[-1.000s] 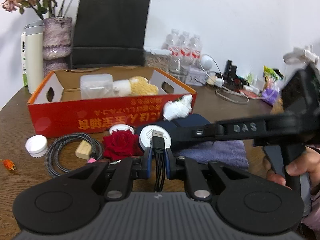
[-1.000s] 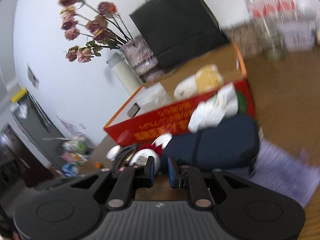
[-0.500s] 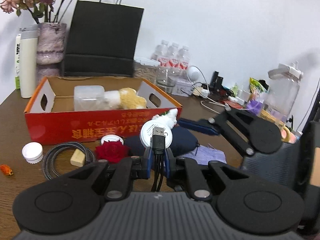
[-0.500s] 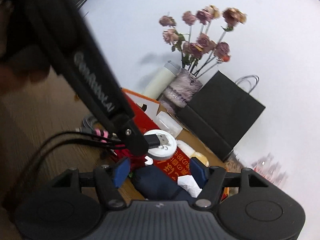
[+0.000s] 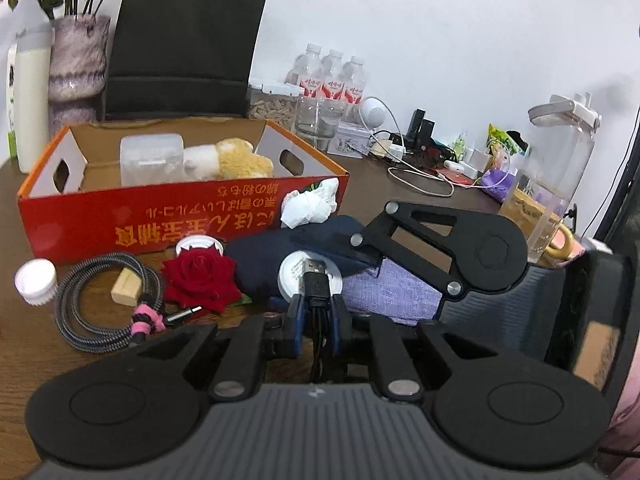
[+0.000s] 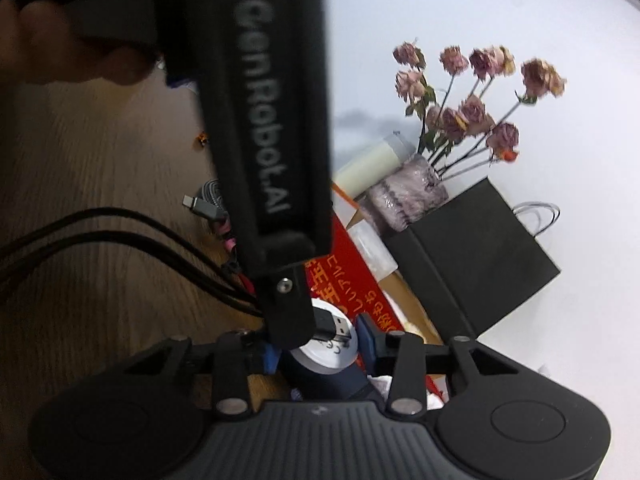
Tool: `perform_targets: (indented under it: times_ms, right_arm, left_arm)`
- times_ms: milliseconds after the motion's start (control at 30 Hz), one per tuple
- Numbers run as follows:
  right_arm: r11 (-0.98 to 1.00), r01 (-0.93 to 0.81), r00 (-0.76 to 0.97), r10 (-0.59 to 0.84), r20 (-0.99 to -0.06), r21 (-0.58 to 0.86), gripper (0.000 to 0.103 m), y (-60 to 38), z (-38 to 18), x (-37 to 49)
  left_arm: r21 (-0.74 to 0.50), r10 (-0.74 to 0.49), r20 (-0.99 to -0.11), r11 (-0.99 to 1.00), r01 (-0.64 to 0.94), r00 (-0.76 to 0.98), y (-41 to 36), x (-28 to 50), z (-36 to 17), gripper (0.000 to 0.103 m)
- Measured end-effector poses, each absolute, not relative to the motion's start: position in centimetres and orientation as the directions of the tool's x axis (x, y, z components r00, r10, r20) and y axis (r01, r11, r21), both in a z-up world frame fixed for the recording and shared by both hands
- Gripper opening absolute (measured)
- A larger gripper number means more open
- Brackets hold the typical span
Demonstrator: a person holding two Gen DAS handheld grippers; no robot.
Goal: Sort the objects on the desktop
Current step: 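Lift the cable and charger puck with both tools and carry them over the cardboard box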
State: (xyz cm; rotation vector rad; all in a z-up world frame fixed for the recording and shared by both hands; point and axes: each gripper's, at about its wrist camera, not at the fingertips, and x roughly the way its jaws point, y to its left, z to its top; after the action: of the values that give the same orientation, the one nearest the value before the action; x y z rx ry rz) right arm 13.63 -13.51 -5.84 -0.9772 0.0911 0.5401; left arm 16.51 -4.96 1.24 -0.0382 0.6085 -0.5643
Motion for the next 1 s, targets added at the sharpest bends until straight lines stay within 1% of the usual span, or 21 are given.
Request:
perform_targets:
  times_ms: [33, 100, 333, 500, 600, 767, 900, 1000]
  right_arm:
    - [0.451, -0.476, 0.867, 0.386, -0.316, -0.755, 0.034, -13.6, -5.7, 13.9]
    - [0.474, -0.476, 0.872, 0.366, -0.326, -0.740, 0.034, -13.8, -5.7, 14.4]
    - [0.564, -0.436, 0.900, 0.300, -0.318, -0.701, 0.033, -14.7, -5.0, 15.8]
    - [0.590, -0.406, 0.914, 0.280, -0.295, -0.698, 0.033, -14.6, -4.5, 16.3]
    - [0.625, -0.378, 0.926, 0.270, -0.265, -0.683, 0.033, -14.9, -3.6, 16.3]
    - [0.695, -0.328, 0.943, 0.286, -0.172, -0.640, 0.033, -14.7, 0.1, 16.4]
    - [0.744, -0.295, 0.948, 0.307, -0.085, -0.600, 0.033, -14.7, 3.6, 16.4]
    - [0.786, -0.270, 0.949, 0.313, -0.018, -0.556, 0.033, -14.5, 6.3, 17.6]
  left_arm:
    - [-0.186, -0.506, -0.531, 0.852, 0.489, 0.680, -5.1, 16.5, 1.2, 0.011]
    - [-0.179, -0.501, -0.535, 0.854, 0.489, 0.680, -5.1, 16.5, 1.1, 0.011]
    - [-0.123, -0.447, -0.517, 0.883, 0.454, 0.730, -5.0, 16.2, 1.3, 0.011]
    - [-0.079, -0.419, -0.490, 0.895, 0.440, 0.765, -5.0, 15.9, 1.7, 0.011]
    - [-0.068, -0.418, -0.466, 0.896, 0.440, 0.780, -5.0, 15.7, 2.5, 0.011]
    - [-0.056, -0.426, -0.395, 0.896, 0.441, 0.814, -4.6, 16.1, 5.7, 0.011]
    - [-0.021, -0.416, -0.290, 0.903, 0.429, 0.862, -4.1, 16.2, 9.5, 0.010]
    - [-0.025, -0.399, -0.203, 0.915, 0.403, 0.894, -3.3, 16.8, 11.9, 0.007]
